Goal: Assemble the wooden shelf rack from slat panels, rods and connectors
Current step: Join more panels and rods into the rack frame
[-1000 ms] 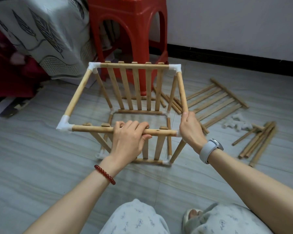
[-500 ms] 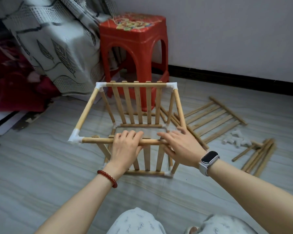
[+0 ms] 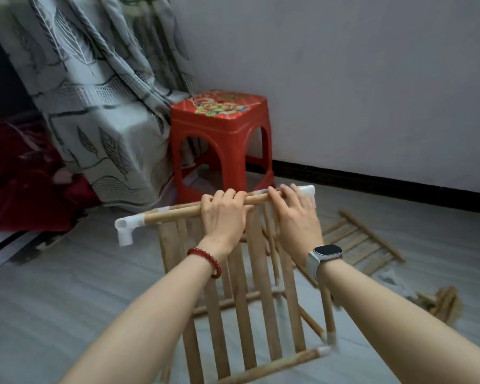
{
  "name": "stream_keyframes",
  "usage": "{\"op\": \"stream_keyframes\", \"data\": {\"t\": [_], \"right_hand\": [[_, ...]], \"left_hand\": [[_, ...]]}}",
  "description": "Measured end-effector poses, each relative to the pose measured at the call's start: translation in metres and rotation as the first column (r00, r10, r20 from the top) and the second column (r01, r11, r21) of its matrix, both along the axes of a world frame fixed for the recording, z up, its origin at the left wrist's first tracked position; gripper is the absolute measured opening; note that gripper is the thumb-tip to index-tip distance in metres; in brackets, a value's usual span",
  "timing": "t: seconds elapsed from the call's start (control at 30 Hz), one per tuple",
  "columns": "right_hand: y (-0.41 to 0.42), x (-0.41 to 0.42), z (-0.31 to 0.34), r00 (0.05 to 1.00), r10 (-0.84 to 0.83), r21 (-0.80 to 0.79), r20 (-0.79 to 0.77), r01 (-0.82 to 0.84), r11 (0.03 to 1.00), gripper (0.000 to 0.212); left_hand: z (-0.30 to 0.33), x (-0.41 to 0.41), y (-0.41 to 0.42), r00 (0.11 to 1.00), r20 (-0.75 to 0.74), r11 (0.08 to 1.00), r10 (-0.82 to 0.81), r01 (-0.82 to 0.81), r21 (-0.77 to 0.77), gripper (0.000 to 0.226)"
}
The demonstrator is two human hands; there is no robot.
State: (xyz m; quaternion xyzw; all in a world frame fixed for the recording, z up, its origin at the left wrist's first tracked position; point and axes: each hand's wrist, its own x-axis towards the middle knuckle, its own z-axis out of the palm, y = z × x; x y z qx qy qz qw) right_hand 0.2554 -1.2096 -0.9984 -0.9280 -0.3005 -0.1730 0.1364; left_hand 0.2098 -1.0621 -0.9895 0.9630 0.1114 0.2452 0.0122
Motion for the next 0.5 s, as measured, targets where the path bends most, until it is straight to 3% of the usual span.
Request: {"op": "stream_keyframes", "data": {"t": [0.1,0.2,0.3,0.5], "right_hand": [[0.008,0.016,-0.013,0.988,0.062,-0.054,-0.145,-0.070,0.996,0.065],[0.014,0.024,-0.036,0.948,0.039,-0.113,-0.316,-0.078,0.991,0.062],[0.022,0.023,-0.062,0.874,0.060,-0.138,-0.482,-0.144,0.980,0.079],[0.048,0.020,-0.083,0.885,0.015,0.040,-0.466,0.004,0.999,0.090]], "left_hand": [[-0.003,0.034,0.019,0.994,-0.022,0.994,0.108,-0.107,0.014,0.033],[-0.013,0.056,0.039,0.989,-0.078,0.990,0.123,-0.117,0.076,0.054],[-0.019,0.067,0.058,0.988,-0.099,0.987,0.119,-0.107,0.120,0.069],[-0.029,0.068,0.061,0.989,-0.131,0.992,0.062,-0.046,0.121,0.066]]}}
